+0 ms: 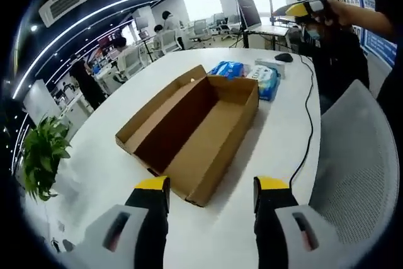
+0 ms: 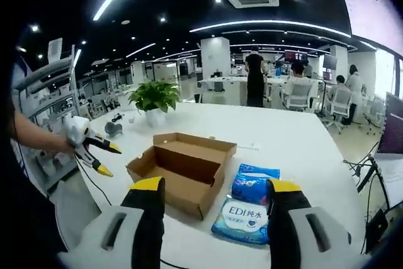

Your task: Operate the shoe box by opening the lid, removing the specified soft item, and placing it in the target area until the item is outside and the box remains undamaged.

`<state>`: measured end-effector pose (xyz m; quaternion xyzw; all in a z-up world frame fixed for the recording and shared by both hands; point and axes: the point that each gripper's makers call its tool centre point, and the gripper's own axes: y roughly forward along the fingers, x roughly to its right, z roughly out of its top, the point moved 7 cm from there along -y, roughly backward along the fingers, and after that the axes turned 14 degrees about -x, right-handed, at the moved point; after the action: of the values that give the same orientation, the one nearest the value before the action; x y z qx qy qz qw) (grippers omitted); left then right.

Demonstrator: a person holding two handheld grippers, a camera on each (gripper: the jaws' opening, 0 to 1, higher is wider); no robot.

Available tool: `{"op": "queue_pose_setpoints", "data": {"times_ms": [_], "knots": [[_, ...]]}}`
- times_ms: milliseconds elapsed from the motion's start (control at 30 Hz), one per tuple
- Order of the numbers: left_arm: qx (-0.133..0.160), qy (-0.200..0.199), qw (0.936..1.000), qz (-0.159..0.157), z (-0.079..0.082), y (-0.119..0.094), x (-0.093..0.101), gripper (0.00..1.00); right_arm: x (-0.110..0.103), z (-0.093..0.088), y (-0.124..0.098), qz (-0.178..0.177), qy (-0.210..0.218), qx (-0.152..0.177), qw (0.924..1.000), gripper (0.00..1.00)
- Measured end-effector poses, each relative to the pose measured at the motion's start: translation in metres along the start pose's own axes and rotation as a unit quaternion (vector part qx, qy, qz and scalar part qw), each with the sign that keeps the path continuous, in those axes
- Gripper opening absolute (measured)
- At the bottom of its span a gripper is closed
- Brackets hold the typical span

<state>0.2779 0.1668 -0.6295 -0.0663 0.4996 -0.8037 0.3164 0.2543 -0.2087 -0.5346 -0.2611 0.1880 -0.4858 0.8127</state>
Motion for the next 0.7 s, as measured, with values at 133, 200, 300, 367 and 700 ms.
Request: {"op": "queue_pose_setpoints", "data": {"times_ms": [133, 200, 300, 367, 700], "knots": [[-0.019, 0.042, 0.9989, -0.007, 0.009, 0.013, -0.003, 0.49, -0.001, -0.002, 0.002, -0.009, -0.012, -0.025, 0.9996, 0.71], [-0.027, 0.053, 0.9981, -0.012, 0.01, 0.022, -0.005, 0.49, -0.001, -0.001, 0.001, -0.017, -0.03, -0.035, 0.9988, 0.7], [-0.036, 0.075, 0.9962, -0.023, 0.011, 0.033, -0.005, 0.47, 0.001, -0.006, 0.003, -0.027, -0.046, -0.047, 0.9975, 0.68], [-0.043, 0.086, 0.9949, -0.03, 0.011, 0.037, -0.005, 0.44, 0.003, -0.009, 0.004, -0.027, -0.045, -0.048, 0.9974, 0.66], [-0.069, 0.117, 0.9893, -0.053, 0.014, 0.065, -0.015, 0.38, 0.0, -0.02, 0.01, -0.03, -0.05, -0.071, 0.9958, 0.64]]}}
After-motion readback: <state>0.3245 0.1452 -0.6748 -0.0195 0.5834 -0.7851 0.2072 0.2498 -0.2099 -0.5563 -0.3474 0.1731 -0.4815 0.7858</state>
